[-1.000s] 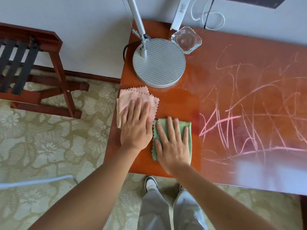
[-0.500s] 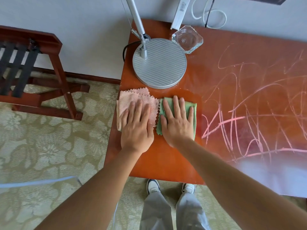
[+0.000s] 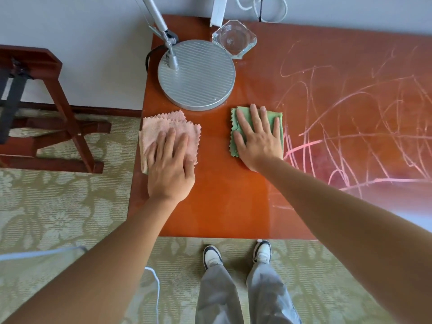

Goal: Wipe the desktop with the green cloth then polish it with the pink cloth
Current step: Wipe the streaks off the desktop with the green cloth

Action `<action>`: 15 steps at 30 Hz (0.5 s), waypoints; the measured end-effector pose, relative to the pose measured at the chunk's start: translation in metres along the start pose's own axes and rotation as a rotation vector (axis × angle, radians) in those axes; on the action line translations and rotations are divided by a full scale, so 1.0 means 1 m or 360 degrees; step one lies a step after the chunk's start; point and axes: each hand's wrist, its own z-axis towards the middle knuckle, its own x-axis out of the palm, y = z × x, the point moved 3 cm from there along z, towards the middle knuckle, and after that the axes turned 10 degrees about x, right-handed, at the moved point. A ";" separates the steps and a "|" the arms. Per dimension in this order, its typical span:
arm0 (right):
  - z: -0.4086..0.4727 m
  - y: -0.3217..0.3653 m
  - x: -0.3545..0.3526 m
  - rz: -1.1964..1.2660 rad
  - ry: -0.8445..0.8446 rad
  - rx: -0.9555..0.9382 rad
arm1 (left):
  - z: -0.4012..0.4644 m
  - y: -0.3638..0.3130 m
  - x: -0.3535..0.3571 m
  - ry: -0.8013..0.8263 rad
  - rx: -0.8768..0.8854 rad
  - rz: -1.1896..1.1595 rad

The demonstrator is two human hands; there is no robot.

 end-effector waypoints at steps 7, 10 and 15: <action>-0.109 -0.019 0.017 0.0047 0.0017 0.0018 | 0.006 -0.007 -0.007 0.0074 -0.0161 -0.0107; -0.162 -0.031 0.025 0.0036 0.0053 0.0044 | 0.014 -0.032 -0.012 0.0094 -0.0169 -0.0051; -0.194 -0.038 0.029 0.0022 0.0063 0.0071 | 0.002 -0.082 0.005 0.0239 0.0135 -0.0092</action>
